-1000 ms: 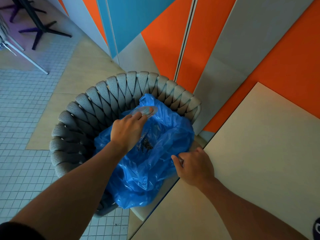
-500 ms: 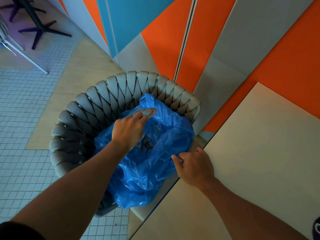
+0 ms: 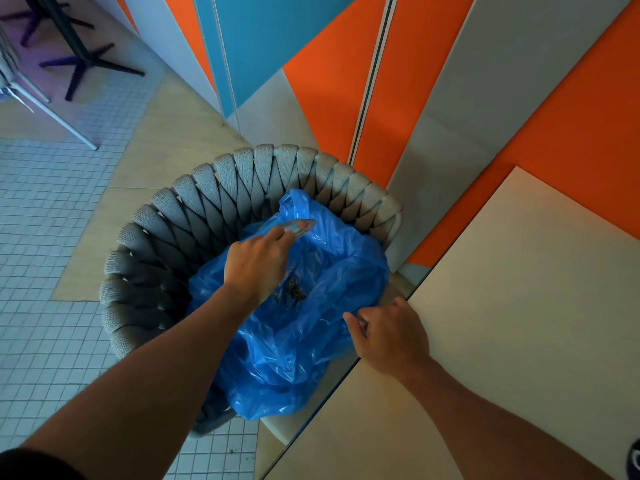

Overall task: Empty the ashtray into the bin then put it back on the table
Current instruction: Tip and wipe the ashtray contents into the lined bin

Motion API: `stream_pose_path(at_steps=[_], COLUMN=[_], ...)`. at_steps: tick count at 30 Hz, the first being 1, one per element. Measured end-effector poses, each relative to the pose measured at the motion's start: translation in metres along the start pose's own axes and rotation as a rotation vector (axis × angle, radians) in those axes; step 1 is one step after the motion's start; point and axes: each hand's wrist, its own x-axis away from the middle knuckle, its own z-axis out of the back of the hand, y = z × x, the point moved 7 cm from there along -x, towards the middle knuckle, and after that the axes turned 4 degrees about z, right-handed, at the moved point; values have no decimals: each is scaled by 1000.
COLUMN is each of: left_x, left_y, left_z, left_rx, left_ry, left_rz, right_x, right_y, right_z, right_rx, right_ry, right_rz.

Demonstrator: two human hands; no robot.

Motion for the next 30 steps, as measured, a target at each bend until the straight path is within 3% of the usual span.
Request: stream_pose_path(at_steps=[4,7,9,24,30], left_x=[-2,4,7,37,46], left_y=[-24,-49,-59,-76,-66], left_z=[-3,-13,-21,-55,-55], left_rx=[207,482,597,1138,1275], left_ry=[75,63,25,3,-42], left_rz=[353,703,841,1378,1445], right_x=[-1,0,0,1,0], right_y=[0,0,1,2,0], right_z=[0,-1,-2,0,3], right_rx=[-3,-8,-4,-33,-30], right_ry=[2,4,1,-2,32], right_rz=[6,5,1,-12,9])
